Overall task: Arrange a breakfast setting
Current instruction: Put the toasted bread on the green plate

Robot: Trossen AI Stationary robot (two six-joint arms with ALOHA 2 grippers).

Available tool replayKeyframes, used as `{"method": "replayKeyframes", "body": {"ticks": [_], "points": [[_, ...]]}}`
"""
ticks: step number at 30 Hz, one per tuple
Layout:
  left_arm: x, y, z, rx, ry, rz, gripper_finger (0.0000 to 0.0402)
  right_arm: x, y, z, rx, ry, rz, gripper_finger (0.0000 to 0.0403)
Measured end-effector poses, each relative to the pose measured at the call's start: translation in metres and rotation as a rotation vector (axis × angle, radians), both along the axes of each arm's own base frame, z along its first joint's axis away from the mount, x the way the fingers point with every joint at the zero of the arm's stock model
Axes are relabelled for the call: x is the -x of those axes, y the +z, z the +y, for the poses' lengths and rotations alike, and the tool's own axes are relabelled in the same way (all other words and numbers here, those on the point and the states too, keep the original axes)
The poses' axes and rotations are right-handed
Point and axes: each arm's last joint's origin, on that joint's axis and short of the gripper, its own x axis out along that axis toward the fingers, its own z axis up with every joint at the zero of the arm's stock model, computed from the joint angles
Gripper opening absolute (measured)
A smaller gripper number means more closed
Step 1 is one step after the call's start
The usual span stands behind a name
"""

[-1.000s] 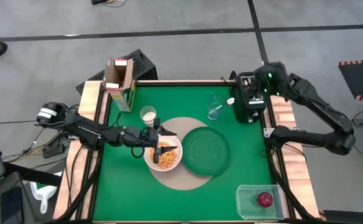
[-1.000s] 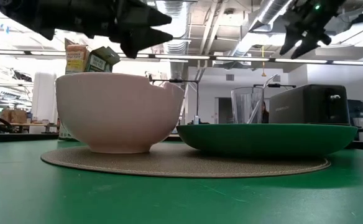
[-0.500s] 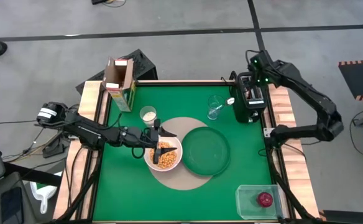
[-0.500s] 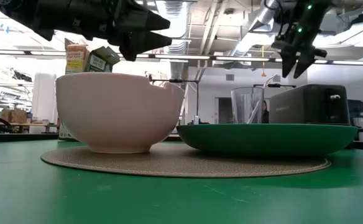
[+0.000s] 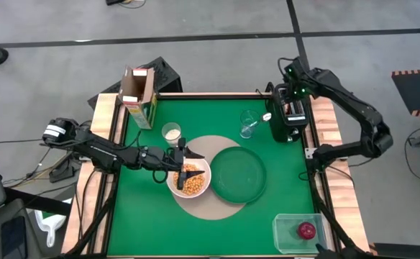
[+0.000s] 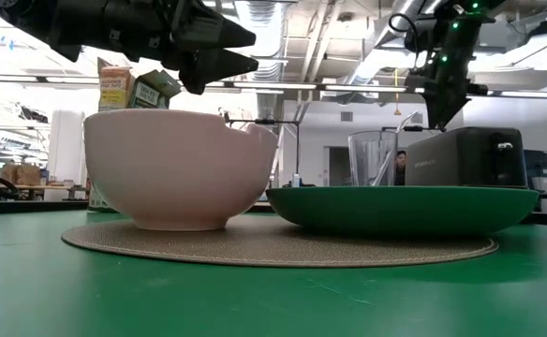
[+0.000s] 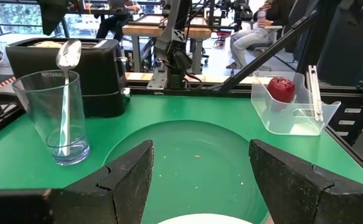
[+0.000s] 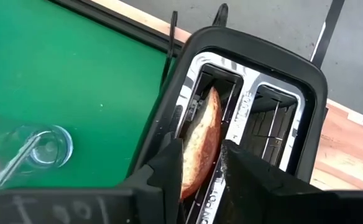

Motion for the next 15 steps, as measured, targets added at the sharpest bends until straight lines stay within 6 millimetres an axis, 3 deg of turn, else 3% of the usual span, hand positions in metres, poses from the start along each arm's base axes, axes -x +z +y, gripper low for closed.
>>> {"method": "replayKeyframes", "body": {"ticks": [15], "points": [[0.0,0.0,0.0,0.009,0.001,0.002,0.0251,-0.007,-0.02,-0.016,-0.049,-0.041,0.084,0.0157]]}}
